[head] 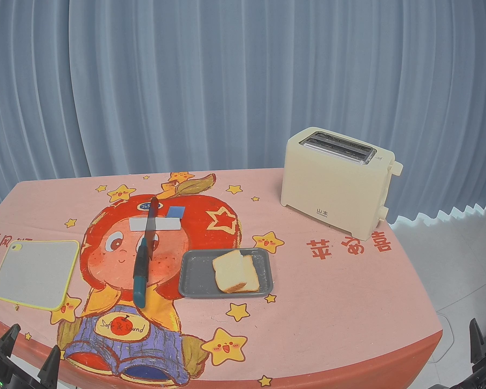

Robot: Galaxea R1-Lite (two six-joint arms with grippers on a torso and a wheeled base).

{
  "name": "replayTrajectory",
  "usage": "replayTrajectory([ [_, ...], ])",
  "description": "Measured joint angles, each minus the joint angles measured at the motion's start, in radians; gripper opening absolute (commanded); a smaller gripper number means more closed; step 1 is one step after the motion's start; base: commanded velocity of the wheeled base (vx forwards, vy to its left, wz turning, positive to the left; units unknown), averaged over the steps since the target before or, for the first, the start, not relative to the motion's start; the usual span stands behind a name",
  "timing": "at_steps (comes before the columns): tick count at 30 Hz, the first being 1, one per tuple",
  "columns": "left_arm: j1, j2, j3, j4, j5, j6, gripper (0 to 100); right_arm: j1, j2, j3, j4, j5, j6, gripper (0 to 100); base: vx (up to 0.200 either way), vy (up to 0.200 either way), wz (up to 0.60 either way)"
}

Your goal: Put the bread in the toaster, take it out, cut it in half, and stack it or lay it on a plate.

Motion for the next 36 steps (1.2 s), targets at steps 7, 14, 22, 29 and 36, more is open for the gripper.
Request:
replayTrajectory([
  [7,0.029,-0.044,0.0,-0.001,0.001,0.0,100,0.0,0.0,0.0,0.0,0.0,0.0,100,0.0,0.0,0.0],
  [14,0.052,-0.085,0.0,-0.003,0.002,0.001,100,0.0,0.0,0.0,0.0,0.0,0.0,100,0.0,0.0,0.0],
  [22,0.065,-0.111,0.0,-0.014,0.002,0.003,100,0.0,0.0,0.0,0.0,0.0,0.0,100,0.0,0.0,0.0],
  [29,0.067,-0.115,0.0,-0.014,-0.001,0.009,100,0.0,0.0,0.0,0.0,0.0,0.0,100,0.0,0.0,0.0],
  [36,0.069,-0.116,0.0,-0.013,-0.007,0.008,100,0.0,0.0,0.0,0.0,0.0,0.0,100,0.0,0.0,0.0],
])
